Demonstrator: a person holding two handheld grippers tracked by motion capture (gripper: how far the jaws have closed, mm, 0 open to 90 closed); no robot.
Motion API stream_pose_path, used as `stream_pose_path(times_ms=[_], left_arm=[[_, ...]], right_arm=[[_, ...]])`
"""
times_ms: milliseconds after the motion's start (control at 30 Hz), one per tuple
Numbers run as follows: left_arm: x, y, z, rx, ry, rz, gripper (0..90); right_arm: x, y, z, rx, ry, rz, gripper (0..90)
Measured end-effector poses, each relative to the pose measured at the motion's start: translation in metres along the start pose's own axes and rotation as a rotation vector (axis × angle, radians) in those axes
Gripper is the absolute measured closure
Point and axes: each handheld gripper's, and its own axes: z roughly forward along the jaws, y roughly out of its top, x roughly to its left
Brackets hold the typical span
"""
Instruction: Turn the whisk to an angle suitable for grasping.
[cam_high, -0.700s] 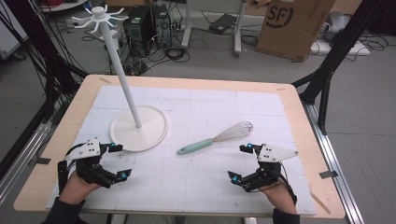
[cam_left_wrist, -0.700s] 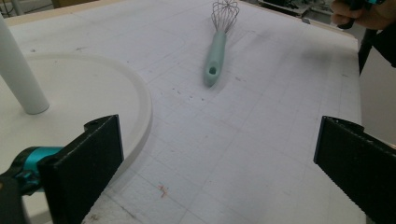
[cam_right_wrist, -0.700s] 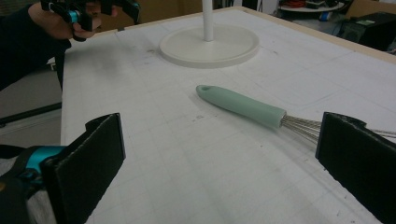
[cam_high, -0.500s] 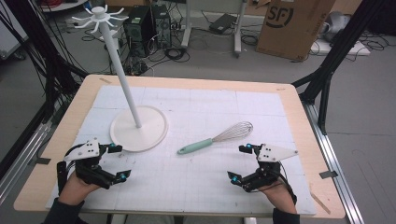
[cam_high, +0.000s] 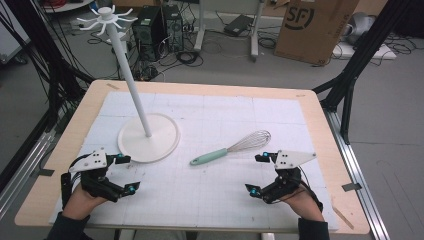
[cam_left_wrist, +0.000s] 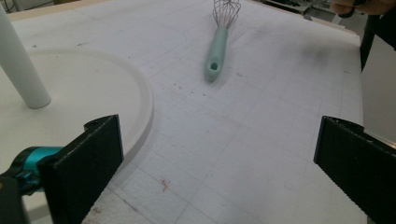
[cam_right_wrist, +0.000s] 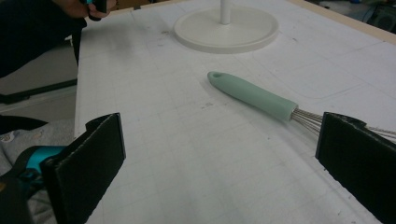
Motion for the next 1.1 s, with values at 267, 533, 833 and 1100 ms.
stream_pose_path(times_ms=[267,533,833,1100], left_arm=[[0.000,0.000,0.000,0.002,-0.002,0.002,2.0],[0.000,0.000,0.000,0.002,-0.003,-0.002,2.0],[0.000,0.000,0.001,0.006,0.002,0.002,2.0],[0.001,-0.001,0.001,0.008,0.003,0.004,2.0]], right_arm=[[-0.010,0.010,0.006,0.051,0.039,-0.019,0.6],[-0.021,0.026,0.013,0.110,0.082,-0.070,0.6],[-0.030,0.042,0.024,0.216,0.124,-0.090,0.6],[-0.036,0.052,0.031,0.276,0.146,-0.126,0.6]])
